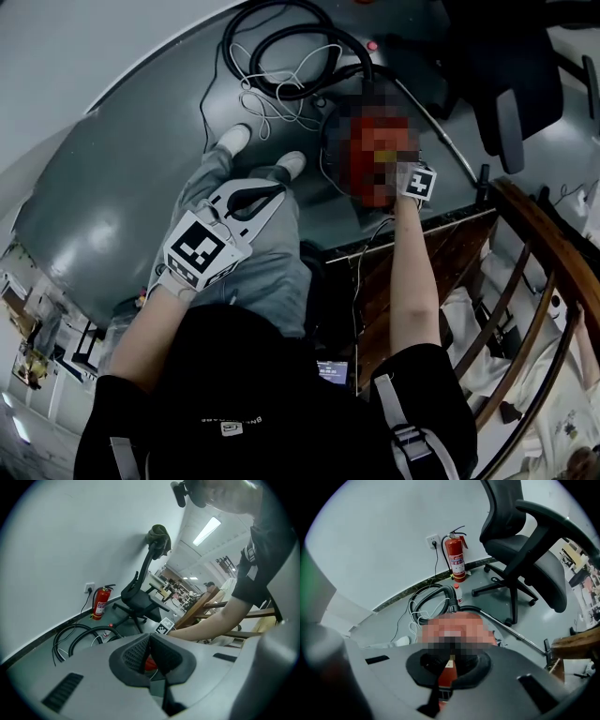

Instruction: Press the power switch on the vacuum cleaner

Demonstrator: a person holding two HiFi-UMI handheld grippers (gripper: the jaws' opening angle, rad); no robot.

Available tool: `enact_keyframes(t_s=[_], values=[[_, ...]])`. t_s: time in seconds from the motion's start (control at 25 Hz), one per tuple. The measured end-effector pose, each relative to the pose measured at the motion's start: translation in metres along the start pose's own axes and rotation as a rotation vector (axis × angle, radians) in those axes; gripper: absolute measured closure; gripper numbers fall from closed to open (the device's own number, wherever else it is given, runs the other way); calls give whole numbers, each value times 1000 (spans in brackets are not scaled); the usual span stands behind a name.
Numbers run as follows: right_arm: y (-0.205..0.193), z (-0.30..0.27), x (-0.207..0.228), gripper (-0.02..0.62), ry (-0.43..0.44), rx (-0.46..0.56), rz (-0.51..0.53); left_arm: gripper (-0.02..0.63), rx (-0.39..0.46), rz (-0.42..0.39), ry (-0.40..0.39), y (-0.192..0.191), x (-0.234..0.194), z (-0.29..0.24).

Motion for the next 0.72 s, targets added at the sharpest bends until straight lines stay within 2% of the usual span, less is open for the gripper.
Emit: enact_keyframes(t_s=[0.4,0.72], values=[[6,99,-2,569,36,129,-153,591,-57,-77,-93,34,35,6],[12,192,-6,569,27,257,-278,591,-90,-132,-167,59,60,12]])
Point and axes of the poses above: the fingertips, and each gripper's own axes: z backward along the fingers, x to its right, y out of its top, the point moved 6 cm from there along z, backward along the fingers, and after that the axes turned 15 degrees about -y, right-handed, at the moved point
